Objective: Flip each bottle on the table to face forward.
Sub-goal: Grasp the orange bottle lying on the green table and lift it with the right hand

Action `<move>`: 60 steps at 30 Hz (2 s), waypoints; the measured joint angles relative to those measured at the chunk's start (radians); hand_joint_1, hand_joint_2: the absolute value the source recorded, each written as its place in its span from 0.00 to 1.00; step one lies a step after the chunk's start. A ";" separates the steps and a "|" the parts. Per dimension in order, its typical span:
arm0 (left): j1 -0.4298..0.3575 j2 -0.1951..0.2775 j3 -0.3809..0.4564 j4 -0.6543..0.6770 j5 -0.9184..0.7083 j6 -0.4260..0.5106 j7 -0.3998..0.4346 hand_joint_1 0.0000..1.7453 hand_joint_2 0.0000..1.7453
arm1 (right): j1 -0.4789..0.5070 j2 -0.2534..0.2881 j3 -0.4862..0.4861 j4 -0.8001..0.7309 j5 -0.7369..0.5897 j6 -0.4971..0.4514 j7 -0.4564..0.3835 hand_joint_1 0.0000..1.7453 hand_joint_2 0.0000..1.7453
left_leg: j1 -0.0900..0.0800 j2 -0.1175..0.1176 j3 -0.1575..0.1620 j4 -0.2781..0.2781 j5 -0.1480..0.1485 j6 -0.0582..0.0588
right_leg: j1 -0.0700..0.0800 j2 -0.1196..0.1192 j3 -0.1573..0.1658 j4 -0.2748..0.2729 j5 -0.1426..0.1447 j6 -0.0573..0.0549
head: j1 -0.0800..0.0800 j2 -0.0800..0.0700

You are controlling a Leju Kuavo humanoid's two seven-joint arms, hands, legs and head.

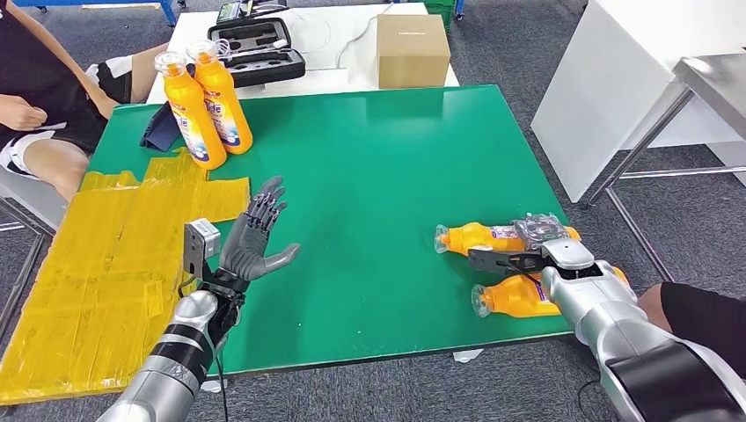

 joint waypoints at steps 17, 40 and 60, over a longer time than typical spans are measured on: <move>0.025 -0.020 -0.004 -0.004 0.020 0.000 0.039 0.00 1.00 | 0.126 0.094 -0.203 -0.217 0.270 -0.603 0.194 1.00 1.00 | 0.000 -0.002 -0.007 0.000 0.001 0.000 | 0.000 -0.001 -0.005 0.000 -0.001 0.001 | -0.001 0.000; -0.006 -0.028 -0.066 -0.047 0.029 -0.001 0.089 0.00 1.00 | 0.233 0.354 -0.527 -0.520 -0.325 -0.487 -0.341 0.99 1.00 | 0.001 -0.002 -0.009 0.000 0.001 0.000 | 0.001 -0.003 -0.007 0.001 -0.001 0.000 | 0.000 0.000; -0.100 -0.063 -0.184 -0.052 0.081 -0.008 0.100 0.00 1.00 | 0.194 0.537 -0.405 -0.354 -0.634 -0.287 -0.442 0.97 1.00 | 0.001 -0.002 -0.010 0.000 0.001 0.000 | 0.001 -0.003 -0.008 0.001 -0.001 0.000 | 0.000 0.000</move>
